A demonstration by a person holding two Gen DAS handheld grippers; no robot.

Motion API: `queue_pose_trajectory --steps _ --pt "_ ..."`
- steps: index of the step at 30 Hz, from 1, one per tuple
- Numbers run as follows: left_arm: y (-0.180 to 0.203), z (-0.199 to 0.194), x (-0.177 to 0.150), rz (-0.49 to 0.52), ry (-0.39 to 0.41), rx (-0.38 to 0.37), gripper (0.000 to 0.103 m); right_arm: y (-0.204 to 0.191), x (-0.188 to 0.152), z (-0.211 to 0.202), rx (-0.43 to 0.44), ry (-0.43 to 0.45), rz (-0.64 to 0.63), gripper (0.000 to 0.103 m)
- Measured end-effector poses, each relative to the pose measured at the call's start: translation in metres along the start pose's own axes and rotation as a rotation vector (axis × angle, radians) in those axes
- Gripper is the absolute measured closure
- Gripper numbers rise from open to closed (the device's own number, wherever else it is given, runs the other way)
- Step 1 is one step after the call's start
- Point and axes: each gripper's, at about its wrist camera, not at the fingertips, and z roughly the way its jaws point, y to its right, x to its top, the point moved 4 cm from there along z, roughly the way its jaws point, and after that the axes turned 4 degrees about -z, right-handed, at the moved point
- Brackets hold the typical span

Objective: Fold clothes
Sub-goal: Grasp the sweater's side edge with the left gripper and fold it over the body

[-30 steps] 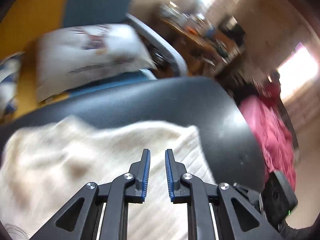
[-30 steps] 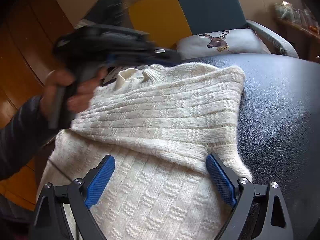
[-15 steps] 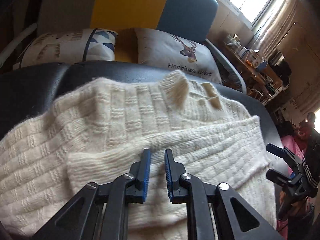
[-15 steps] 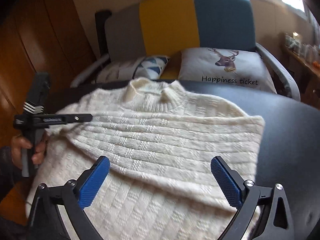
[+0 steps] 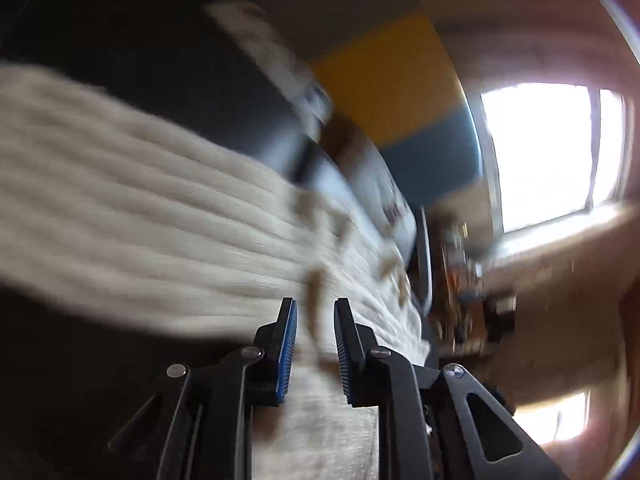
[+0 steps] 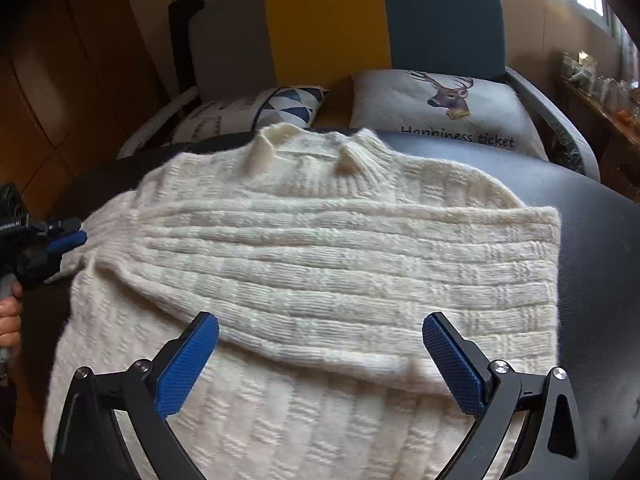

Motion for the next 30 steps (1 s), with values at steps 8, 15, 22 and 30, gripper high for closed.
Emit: queue_pose_trajectory --steps 8,15,22,30 --pt "-0.143 -0.160 0.031 -0.368 0.343 0.098 0.079 -0.090 0.008 0.017 0.128 0.012 -0.066 0.000" --pt "-0.191 -0.189 0.056 -0.529 0.420 0.094 0.072 -0.150 0.020 0.024 0.172 -0.005 -0.180 0.000" --pt "-0.204 -0.179 0.076 -0.604 0.421 0.016 0.071 -0.169 0.043 0.041 0.117 -0.030 -0.249 0.000" --pt "-0.218 -0.170 0.082 -0.730 0.440 -0.031 0.091 -0.125 0.048 0.060 0.011 -0.055 -0.127 0.000"
